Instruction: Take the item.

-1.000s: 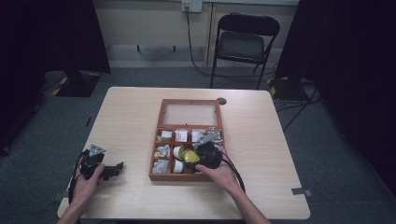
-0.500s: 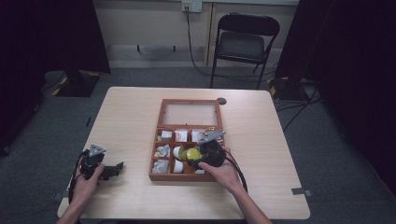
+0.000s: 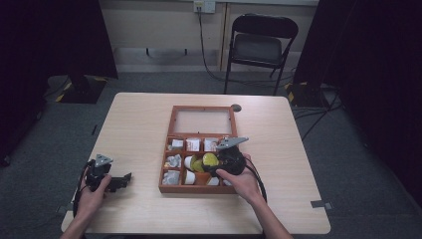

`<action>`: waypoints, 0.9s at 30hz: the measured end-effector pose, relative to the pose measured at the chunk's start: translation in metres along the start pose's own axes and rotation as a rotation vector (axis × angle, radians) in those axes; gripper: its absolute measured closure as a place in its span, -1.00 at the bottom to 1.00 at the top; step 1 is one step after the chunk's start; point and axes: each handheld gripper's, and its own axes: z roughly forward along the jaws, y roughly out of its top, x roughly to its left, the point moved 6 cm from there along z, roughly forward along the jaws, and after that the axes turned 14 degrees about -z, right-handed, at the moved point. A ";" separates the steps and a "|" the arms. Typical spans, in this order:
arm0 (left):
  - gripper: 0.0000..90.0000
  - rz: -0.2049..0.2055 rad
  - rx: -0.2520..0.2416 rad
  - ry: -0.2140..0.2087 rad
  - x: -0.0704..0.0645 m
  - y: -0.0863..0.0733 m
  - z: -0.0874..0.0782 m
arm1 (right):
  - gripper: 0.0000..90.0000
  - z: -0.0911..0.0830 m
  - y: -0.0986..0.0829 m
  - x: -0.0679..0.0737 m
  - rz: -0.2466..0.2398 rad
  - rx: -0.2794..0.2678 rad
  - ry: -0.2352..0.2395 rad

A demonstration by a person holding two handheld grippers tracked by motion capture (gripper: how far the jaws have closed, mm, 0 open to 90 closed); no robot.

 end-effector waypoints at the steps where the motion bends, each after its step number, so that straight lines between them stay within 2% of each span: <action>1: -1.00 0.000 0.000 0.000 0.000 0.000 0.000 | -0.16 -0.001 0.000 -0.001 0.000 -0.001 -0.003; 27: -1.00 0.000 0.000 0.000 0.000 0.000 0.000 | -0.16 -0.025 0.005 -0.016 0.018 -0.059 -0.046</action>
